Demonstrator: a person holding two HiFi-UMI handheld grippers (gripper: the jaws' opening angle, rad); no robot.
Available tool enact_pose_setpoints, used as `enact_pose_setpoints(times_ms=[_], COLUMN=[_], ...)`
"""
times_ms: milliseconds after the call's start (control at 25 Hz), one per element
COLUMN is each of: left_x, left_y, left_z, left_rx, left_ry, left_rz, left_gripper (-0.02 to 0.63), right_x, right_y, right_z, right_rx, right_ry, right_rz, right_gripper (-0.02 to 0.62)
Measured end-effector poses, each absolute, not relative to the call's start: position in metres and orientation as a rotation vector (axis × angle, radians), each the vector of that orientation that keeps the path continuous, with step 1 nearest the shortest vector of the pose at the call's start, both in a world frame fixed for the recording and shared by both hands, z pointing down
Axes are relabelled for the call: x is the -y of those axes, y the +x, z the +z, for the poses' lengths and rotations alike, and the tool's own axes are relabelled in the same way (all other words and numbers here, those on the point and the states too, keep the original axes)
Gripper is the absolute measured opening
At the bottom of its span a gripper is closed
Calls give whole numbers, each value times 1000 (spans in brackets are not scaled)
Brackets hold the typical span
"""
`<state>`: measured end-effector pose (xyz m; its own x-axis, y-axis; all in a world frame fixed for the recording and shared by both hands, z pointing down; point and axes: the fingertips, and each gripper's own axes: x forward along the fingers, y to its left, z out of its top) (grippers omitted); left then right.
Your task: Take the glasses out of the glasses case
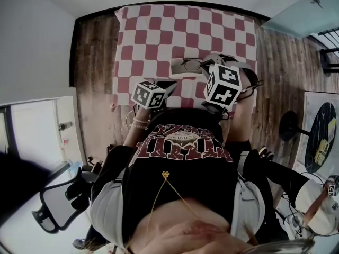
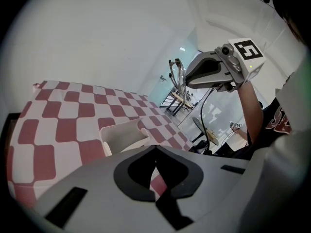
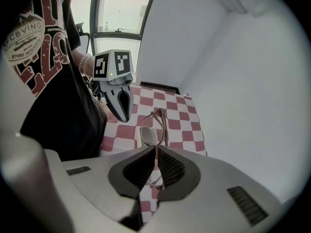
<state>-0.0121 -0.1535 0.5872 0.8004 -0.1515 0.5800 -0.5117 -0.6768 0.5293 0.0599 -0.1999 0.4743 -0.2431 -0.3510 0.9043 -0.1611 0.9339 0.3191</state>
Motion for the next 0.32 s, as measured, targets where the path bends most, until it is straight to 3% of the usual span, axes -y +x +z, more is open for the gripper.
enact_pose_setpoints(times_ms=[320], left_x=[154], left_y=[-15], left_z=[589], left_rx=[488], left_ry=[2267], left_rz=[661], left_gripper=[-2], right_x=[201], right_y=[59], right_z=[476], right_rx=[1822], right_ry=[377], right_rz=[-183], right_gripper=[32])
